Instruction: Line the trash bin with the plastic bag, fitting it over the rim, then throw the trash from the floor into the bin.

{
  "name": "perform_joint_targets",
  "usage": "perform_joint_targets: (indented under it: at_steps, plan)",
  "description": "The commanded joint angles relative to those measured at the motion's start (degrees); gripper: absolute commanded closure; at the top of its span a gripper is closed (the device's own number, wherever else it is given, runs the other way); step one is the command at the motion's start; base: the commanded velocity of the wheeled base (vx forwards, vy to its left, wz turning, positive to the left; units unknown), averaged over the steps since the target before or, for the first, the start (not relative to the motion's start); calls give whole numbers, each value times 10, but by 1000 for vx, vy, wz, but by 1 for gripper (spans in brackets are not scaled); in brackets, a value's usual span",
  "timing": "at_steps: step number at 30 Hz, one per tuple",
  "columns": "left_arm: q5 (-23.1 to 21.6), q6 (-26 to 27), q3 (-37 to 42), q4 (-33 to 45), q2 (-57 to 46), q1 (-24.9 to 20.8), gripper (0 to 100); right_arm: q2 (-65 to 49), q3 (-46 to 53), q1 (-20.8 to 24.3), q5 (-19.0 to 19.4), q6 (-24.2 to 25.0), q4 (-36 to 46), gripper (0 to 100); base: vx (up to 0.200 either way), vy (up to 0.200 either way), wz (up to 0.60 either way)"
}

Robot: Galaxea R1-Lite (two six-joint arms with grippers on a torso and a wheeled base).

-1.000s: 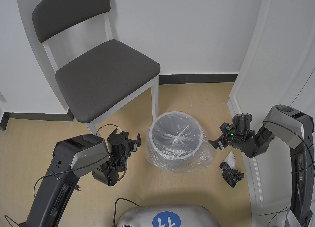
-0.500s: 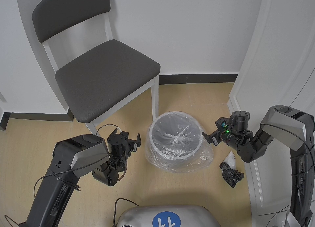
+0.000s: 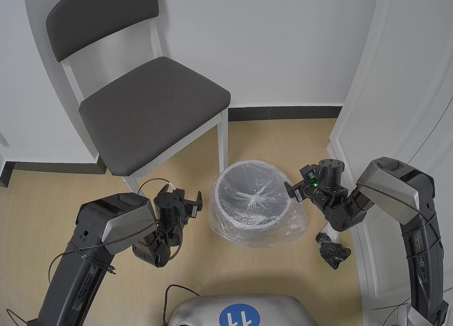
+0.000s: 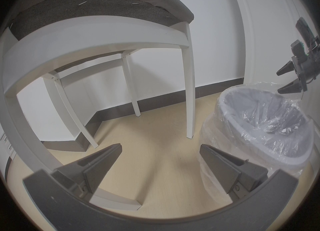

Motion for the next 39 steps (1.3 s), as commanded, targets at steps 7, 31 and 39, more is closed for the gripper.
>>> perform_joint_targets:
  at_steps: [7,31,39]
  plan:
    - [1,0,0,0,1,0,0,14,-27,-18,-1,2,5,0,0,0,0]
    - [1,0,0,-1,1,0,0,81,-118,-30,6,53,116,0,0,0,0]
    - [1,0,0,-1,1,0,0,101,-165,-22,25,122,172,0,0,0,0]
